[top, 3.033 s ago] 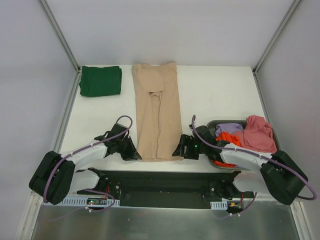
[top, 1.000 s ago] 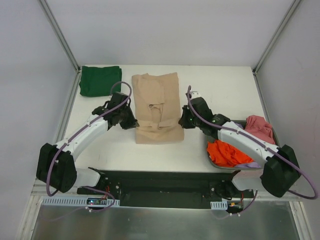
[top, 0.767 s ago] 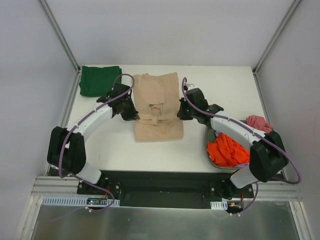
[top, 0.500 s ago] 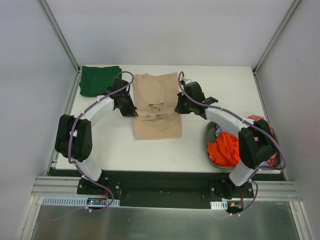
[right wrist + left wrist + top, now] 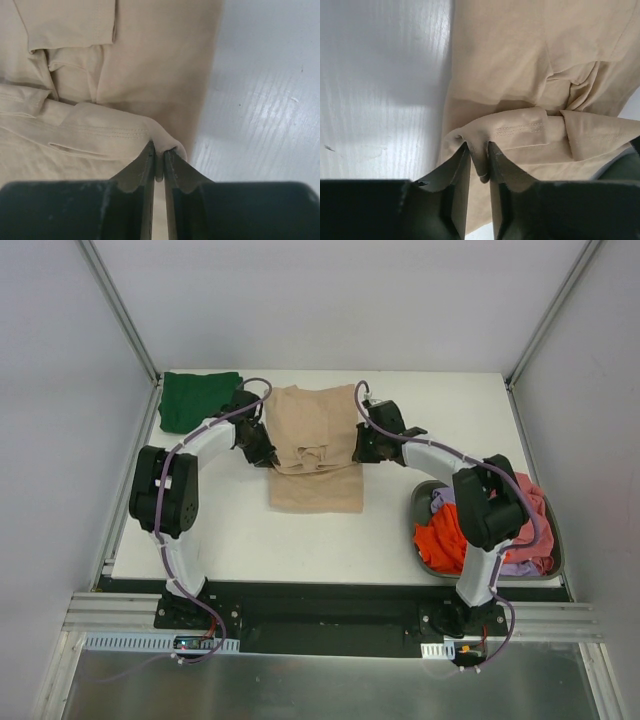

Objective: Fold and stack the t-shirts
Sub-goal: Fold the folded rectangular tshirt in 1/3 of the way, then grab one side of the 2/3 rectangular tshirt with both arms

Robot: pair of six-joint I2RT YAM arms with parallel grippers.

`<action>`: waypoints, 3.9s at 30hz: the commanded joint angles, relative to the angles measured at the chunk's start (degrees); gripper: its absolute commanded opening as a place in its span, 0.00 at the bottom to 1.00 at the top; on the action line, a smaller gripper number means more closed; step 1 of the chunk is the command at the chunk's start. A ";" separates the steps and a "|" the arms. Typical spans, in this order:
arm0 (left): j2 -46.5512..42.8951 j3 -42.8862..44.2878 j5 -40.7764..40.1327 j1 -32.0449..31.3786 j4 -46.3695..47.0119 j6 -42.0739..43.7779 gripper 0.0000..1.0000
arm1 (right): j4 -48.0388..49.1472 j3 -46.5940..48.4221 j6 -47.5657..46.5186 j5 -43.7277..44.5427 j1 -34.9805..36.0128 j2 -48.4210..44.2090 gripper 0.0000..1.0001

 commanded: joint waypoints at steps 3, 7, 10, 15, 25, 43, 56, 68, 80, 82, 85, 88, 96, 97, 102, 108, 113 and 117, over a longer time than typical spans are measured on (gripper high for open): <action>0.96 4.04 3.74 1.15 0.30 1.36 0.50 | 2.82 3.81 0.42 -5.69 -2.16 0.54 0.37; -1.85 0.80 6.82 1.06 2.14 0.04 0.79 | 2.65 1.79 2.00 -10.09 -2.34 -2.09 0.75; -6.76 -3.76 5.17 1.06 2.67 -0.66 0.99 | 2.65 -2.07 3.67 -11.68 -2.26 -5.78 0.96; -16.34 -14.05 1.82 1.06 3.55 -2.07 0.99 | 2.74 -9.36 5.17 -11.25 -0.68 -12.90 0.96; -19.00 -26.45 5.95 -0.08 8.56 -3.57 0.94 | 5.37 -13.87 9.39 -11.94 2.22 -13.97 0.96; -8.80 -29.44 7.27 -0.35 10.76 -4.71 0.00 | 0.02 24.51 5.78 -9.22 0.21 16.43 0.96; -22.58 -31.90 -0.29 -0.44 3.56 -4.36 0.41 | -2.28 6.48 -0.54 -5.45 -0.85 -11.12 0.96; -30.25 -37.61 4.27 -1.05 4.42 -6.12 0.64 | 15.65 -30.55 10.79 -18.53 -1.47 -32.78 0.96; -22.52 -35.95 1.02 -1.40 8.30 -6.47 0.47 | 19.08 -35.04 13.52 -19.06 0.82 -21.89 0.95; -21.20 -35.51 1.20 -1.40 8.65 -6.30 0.46 | 18.91 -34.69 13.26 -18.28 1.87 -19.95 0.93; -19.53 -34.81 1.11 -1.40 8.91 -6.12 0.44 | 18.47 -33.20 12.55 -16.87 3.63 -16.97 0.86; -17.69 -34.11 1.38 -1.40 9.09 -5.77 0.37 | 17.24 -31.62 11.41 -14.07 5.30 -14.94 0.81; -14.43 -33.75 1.38 -1.40 9.18 -4.89 0.00 | 13.29 -30.82 9.13 -7.39 5.92 -13.00 0.61; -14.34 -33.84 1.29 -1.40 9.18 -4.63 0.00 | 12.59 -30.82 8.51 -6.85 5.92 -12.83 0.53; -15.56 -34.81 0.50 -1.40 9.18 -4.54 0.00 | 10.74 -30.64 7.63 -7.99 6.00 -11.95 0.34; -19.95 -36.91 -1.08 -1.40 8.12 -4.09 0.00 | 9.68 -32.58 7.63 -9.74 6.62 -16.24 0.00; -34.08 -43.76 -4.50 -1.40 3.92 -5.85 0.00 | 1.79 -33.46 7.28 -15.53 7.59 -24.41 0.01; -51.74 -48.68 -3.81 -1.49 -3.20 -6.99 0.00 | -2.87 -35.56 8.68 -24.14 9.86 -32.58 0.01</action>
